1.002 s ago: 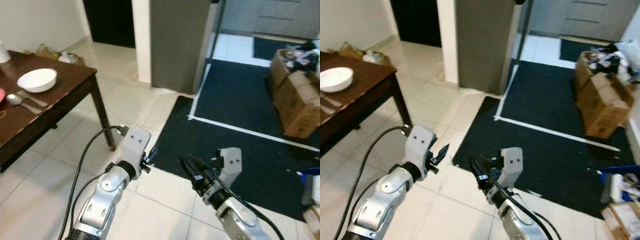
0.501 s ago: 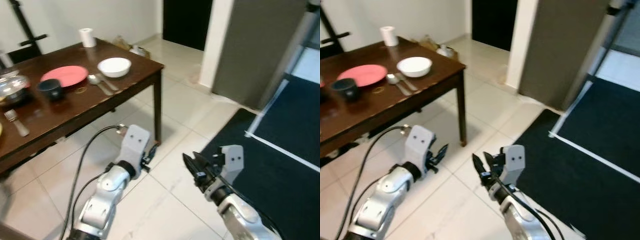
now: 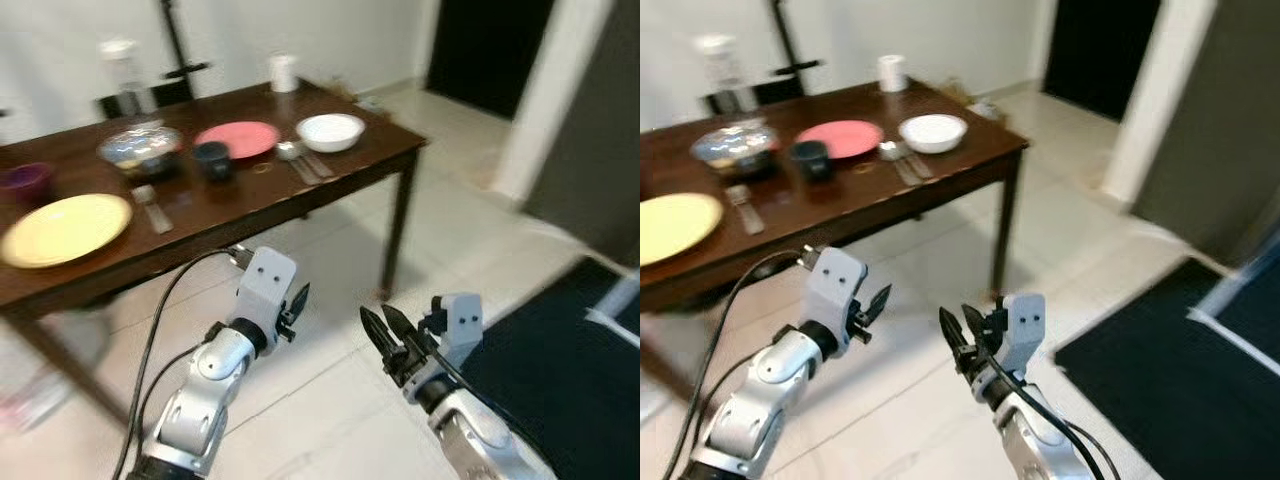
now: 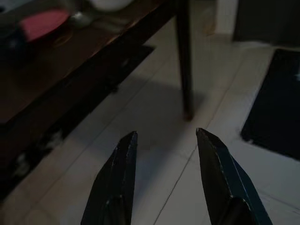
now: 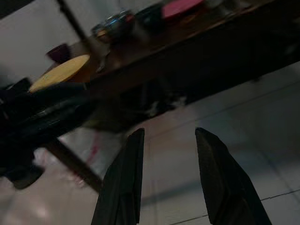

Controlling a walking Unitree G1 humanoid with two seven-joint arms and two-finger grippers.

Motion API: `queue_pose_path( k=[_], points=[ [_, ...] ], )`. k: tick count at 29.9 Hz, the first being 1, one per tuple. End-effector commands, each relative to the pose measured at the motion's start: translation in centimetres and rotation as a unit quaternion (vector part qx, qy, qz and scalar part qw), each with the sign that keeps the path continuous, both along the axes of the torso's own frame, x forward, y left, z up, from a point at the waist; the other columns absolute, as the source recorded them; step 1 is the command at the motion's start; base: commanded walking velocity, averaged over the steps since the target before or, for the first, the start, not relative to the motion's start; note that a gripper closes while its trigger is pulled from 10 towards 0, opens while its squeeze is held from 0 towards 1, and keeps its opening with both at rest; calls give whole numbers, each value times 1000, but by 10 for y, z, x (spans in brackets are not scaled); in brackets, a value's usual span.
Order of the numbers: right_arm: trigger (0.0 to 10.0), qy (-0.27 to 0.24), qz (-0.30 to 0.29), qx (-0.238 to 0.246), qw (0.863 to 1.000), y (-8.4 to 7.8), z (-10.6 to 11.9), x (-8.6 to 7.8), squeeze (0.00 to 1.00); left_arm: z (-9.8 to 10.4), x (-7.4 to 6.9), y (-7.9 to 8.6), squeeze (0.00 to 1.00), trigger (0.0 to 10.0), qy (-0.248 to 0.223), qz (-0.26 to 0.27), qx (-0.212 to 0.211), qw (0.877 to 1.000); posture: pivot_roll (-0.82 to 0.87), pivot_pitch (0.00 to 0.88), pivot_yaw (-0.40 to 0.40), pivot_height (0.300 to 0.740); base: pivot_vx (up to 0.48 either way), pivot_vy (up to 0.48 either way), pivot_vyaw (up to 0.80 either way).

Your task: Setting the table

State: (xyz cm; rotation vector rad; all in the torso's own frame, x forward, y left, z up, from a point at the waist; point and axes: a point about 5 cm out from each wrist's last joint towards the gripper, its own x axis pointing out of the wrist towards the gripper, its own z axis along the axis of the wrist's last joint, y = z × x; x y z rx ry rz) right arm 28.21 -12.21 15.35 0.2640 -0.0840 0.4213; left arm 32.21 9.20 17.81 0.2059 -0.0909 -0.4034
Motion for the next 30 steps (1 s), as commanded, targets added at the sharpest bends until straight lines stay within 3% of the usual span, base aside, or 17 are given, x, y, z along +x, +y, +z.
queue_pose_path(
  k=[1,30],
  points=[
    [10000,5,-3,-1,1000,-1,-3,-2,0,-4,0,-1,0,10000,9,0,2,1000,53,115,96,740,0,0,800],
    [10000,-1,-7,4,1000,-2,0,-1,0,-1,5,3,0,10000,5,23,7,1000,53,119,99,740,0,0,800]
  ],
)
